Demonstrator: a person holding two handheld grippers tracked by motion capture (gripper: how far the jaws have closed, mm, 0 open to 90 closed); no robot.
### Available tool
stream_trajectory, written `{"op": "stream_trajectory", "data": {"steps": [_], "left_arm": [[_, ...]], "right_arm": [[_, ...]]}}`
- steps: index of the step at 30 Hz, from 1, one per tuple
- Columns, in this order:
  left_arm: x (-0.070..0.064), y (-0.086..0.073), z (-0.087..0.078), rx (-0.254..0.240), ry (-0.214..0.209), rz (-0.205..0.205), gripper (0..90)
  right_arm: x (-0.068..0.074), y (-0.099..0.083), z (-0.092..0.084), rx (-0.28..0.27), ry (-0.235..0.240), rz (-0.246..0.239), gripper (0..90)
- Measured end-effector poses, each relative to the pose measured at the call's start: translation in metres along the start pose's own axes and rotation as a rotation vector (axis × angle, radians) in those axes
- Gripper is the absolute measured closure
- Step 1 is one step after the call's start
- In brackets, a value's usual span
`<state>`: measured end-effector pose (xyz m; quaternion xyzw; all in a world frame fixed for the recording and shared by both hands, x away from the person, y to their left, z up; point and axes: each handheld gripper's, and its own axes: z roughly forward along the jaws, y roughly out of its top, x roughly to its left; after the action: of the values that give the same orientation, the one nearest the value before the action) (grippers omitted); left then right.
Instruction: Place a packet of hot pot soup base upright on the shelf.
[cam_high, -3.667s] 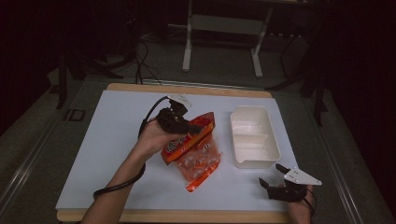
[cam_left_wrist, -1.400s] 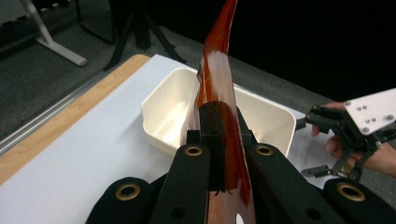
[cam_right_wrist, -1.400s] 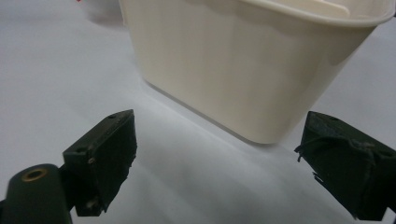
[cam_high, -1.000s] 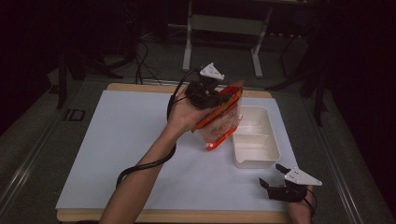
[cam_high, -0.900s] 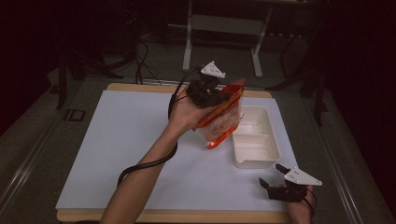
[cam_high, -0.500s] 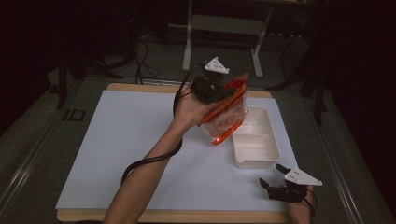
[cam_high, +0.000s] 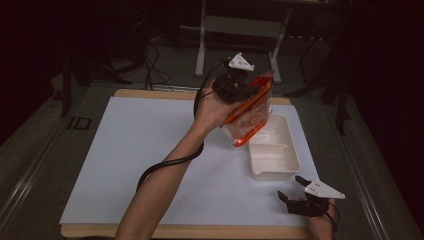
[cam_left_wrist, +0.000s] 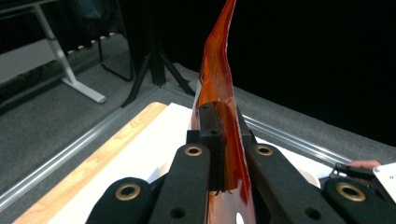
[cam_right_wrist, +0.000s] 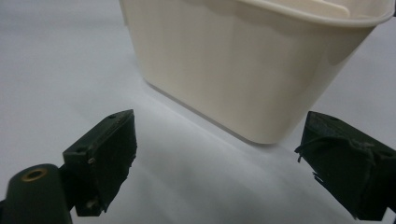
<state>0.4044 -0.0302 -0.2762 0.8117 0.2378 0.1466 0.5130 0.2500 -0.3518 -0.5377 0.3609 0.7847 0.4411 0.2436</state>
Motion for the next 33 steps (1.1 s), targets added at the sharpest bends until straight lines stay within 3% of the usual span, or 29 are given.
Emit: {"op": "stream_trajectory", "data": {"steps": [15,28,33], "left_arm": [[-0.002,0.009,0.029,-0.02,0.028,0.0,90.0],[-0.005,0.004,0.054,-0.058,-0.005,-0.021,90.0],[-0.009,0.003,0.06,-0.045,-0.015,-0.023,90.0]], "right_arm": [[0.0,0.0,0.0,-0.002,0.002,-0.001,10.7],[0.0,0.0,-0.001,-0.009,0.002,0.001,10.7],[0.0,0.0,-0.001,-0.011,0.001,0.0,10.7]]}}
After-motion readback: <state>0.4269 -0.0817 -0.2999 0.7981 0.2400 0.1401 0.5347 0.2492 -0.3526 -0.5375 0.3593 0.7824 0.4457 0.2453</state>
